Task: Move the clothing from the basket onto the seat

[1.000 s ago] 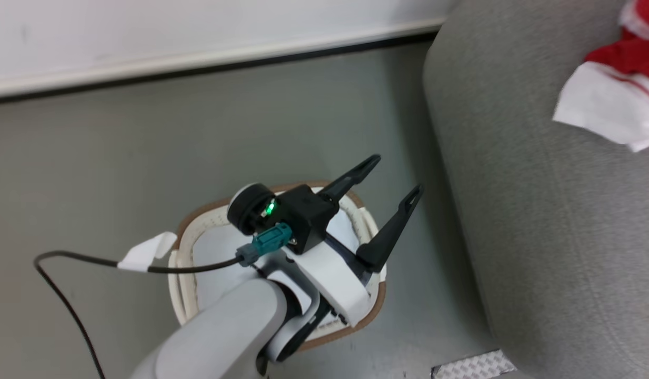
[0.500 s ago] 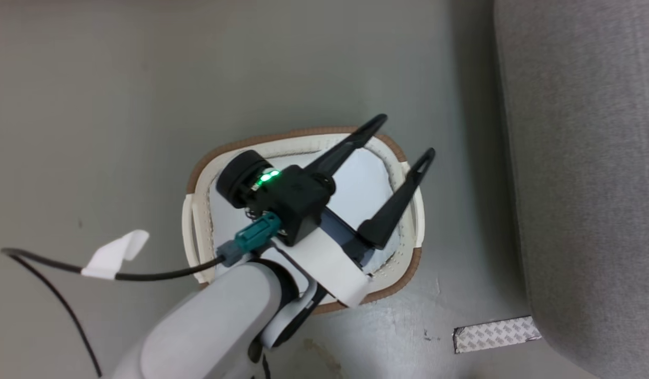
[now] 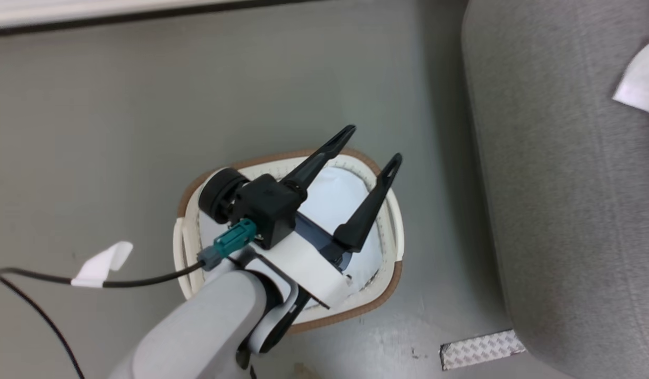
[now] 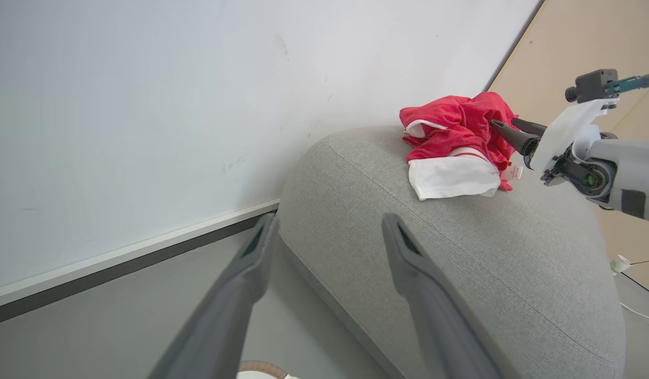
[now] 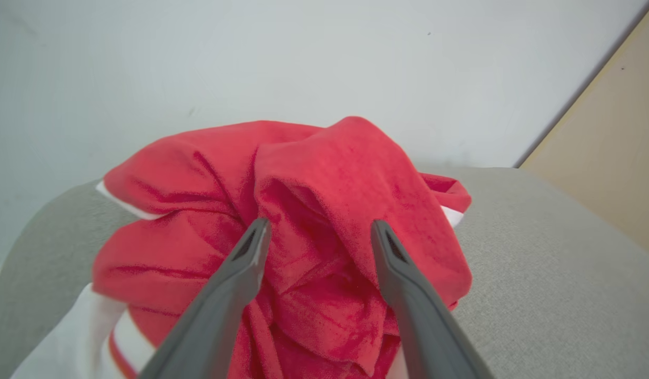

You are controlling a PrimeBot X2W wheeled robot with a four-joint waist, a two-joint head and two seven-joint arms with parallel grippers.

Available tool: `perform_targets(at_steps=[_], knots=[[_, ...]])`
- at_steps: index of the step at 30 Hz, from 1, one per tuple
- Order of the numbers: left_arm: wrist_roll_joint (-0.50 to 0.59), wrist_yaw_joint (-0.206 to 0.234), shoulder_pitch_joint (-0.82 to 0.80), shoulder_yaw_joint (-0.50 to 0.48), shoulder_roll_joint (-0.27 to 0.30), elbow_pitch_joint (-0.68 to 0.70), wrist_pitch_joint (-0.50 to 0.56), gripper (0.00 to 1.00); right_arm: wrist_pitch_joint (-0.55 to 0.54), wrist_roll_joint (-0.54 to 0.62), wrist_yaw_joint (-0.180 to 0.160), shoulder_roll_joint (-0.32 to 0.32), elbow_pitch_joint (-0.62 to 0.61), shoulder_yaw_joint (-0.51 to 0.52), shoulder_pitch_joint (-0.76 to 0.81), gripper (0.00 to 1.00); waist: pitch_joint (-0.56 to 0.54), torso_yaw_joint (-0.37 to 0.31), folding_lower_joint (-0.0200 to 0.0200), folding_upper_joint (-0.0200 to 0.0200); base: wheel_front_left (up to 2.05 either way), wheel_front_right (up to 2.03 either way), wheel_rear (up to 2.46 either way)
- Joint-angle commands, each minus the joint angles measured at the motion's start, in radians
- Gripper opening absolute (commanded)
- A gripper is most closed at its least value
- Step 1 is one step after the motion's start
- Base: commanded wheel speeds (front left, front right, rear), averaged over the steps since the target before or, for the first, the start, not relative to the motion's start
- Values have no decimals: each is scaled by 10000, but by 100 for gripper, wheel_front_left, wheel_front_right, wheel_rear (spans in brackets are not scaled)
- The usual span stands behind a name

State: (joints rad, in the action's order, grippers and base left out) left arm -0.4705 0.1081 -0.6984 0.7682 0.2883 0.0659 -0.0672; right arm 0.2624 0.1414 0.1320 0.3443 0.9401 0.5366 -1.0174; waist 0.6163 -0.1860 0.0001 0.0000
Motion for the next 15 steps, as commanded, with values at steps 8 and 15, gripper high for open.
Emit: perform_targets(at_steps=[8, 15], knots=[[-638, 207, 1209, -326, 306, -547, -741, 100, 16, -851, -26, -923, -2178, -1727, 2698, 100, -2067, -388, -1, 0, 0, 0, 0], [-1110, 689, 2606, -1009, 588, -1139, -1602, 100, 14, -1688, -26, -1446, -4365, -2924, 4947, 100, -3583, -103, -1, 0, 0, 0, 0]])
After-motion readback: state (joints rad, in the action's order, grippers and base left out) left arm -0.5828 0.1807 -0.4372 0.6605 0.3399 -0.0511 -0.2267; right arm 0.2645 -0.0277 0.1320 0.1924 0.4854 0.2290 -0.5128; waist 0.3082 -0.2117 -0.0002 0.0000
